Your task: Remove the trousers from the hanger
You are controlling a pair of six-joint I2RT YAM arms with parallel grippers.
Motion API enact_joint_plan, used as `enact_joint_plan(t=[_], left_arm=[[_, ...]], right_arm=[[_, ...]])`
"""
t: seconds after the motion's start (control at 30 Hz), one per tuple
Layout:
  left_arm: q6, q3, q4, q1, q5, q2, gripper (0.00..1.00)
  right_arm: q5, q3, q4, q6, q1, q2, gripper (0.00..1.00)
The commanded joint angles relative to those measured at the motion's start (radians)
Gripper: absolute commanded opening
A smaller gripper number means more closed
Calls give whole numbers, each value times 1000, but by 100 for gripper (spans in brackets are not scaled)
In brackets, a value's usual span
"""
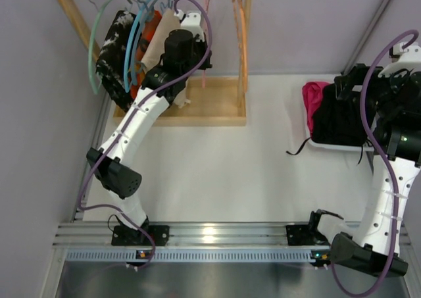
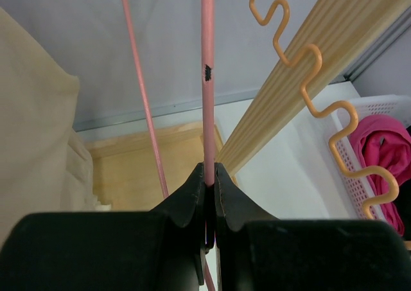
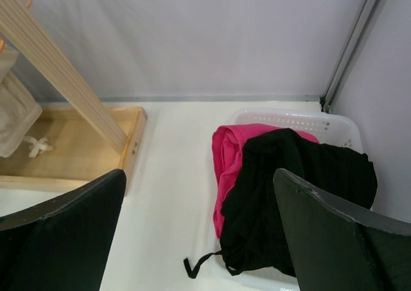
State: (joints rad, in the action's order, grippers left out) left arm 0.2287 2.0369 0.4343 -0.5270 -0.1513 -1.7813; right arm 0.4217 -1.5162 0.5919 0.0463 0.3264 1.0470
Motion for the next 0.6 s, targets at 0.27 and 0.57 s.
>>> enact_joint_plan(t=[0.27, 0.57], left_arm=[[-22, 129, -23, -4, -28, -84, 0], [-40, 177, -23, -31, -27, -145, 0]], right_arm=[[17, 13, -4, 10, 16, -35, 99], [14, 25, 5, 7, 16, -50, 99]])
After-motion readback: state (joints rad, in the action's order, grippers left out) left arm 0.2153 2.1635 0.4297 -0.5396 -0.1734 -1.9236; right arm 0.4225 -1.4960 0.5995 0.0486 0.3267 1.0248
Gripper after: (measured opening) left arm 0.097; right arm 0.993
